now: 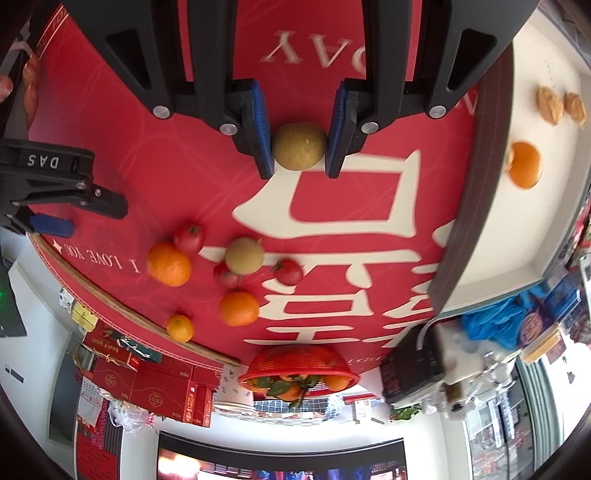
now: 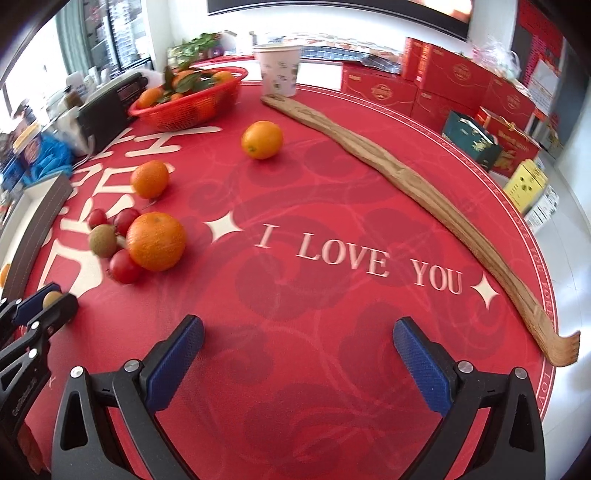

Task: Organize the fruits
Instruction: 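Grasp a brown kiwi with the left gripper while the right gripper grasps a red cherry tomato, then carry the kiwi and the cherry tomato over the white tray with both grippers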

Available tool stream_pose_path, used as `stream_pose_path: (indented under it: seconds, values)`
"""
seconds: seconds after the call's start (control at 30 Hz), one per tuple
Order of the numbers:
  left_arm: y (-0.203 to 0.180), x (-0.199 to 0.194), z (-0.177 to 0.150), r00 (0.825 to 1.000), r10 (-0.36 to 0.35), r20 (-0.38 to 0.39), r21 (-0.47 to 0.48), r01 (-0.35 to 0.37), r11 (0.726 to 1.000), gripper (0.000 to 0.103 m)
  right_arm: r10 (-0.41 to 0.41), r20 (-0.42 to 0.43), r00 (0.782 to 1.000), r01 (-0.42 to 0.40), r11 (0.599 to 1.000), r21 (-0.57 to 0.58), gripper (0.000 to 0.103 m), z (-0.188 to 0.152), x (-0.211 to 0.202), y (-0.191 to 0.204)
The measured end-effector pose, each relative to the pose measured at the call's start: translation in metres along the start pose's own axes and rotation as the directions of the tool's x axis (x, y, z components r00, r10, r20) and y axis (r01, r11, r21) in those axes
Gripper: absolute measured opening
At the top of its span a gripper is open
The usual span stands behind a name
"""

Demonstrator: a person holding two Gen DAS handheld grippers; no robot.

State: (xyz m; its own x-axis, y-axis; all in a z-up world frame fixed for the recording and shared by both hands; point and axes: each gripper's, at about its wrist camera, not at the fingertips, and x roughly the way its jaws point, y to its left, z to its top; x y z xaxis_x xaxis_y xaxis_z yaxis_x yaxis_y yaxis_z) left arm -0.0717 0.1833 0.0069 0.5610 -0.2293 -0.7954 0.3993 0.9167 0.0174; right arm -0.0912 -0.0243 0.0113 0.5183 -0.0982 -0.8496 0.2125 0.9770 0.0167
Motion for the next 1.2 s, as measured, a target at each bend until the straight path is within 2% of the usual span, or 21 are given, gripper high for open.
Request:
stream_pose_path:
  seconds: [0.27, 0.4, 0.5, 0.53, 0.73, 0.77, 0.87, 0.93, 1.07, 1.2]
  values:
    - [0.014, -0.01, -0.015, 1.0, 0.008, 0.023, -0.021, -0.007, 1.0, 0.032, 0.108, 0.02, 0.994, -0.103, 0.981, -0.163, 0.103, -0.006, -0.003, 0.056]
    - [0.016, -0.011, -0.016, 0.999, 0.022, 0.025, -0.035, -0.021, 0.999, 0.031, 0.157, 0.021, 0.987, -0.15, 0.968, -0.201, 0.103, -0.003, -0.002, 0.082]
    - [0.02, -0.012, -0.018, 1.0, 0.021, 0.024, -0.043, -0.02, 0.999, 0.032, 0.159, 0.024, 0.987, -0.151, 0.967, -0.205, 0.1, 0.004, 0.002, 0.093]
    - [0.02, -0.013, -0.018, 1.0, 0.02, 0.023, -0.044, -0.019, 0.999, 0.032, 0.16, 0.026, 0.987, -0.151, 0.967, -0.206, 0.097, 0.007, 0.003, 0.095]
    - [0.019, -0.013, -0.018, 0.999, 0.028, 0.026, -0.042, -0.027, 0.999, 0.031, 0.142, 0.063, 0.988, -0.127, 0.971, -0.2, 0.048, 0.022, 0.007, 0.104]
    - [0.019, -0.013, -0.018, 0.999, 0.026, 0.026, -0.044, -0.024, 0.999, 0.031, 0.147, 0.074, 0.986, -0.13, 0.972, -0.197, 0.024, 0.022, 0.006, 0.103]
    - [0.021, -0.014, -0.019, 0.999, 0.023, 0.026, -0.057, -0.021, 0.998, 0.031, 0.242, 0.07, 0.968, -0.232, 0.965, -0.122, 0.025, 0.021, 0.004, 0.086]
    - [0.022, -0.016, -0.02, 1.0, 0.014, 0.023, -0.072, -0.012, 0.997, 0.031, 0.275, 0.078, 0.958, -0.268, 0.959, -0.098, 0.025, 0.021, -0.001, 0.075]
    - [0.026, -0.024, -0.018, 0.999, 0.015, 0.034, -0.097, -0.012, 0.995, 0.031, 0.293, 0.122, 0.948, -0.287, 0.956, -0.067, 0.025, 0.023, -0.013, 0.058]
    - [0.03, -0.037, -0.015, 0.998, 0.034, 0.056, -0.104, -0.028, 0.994, 0.031, 0.324, 0.13, 0.937, -0.322, 0.946, -0.042, 0.025, 0.025, -0.018, 0.052]
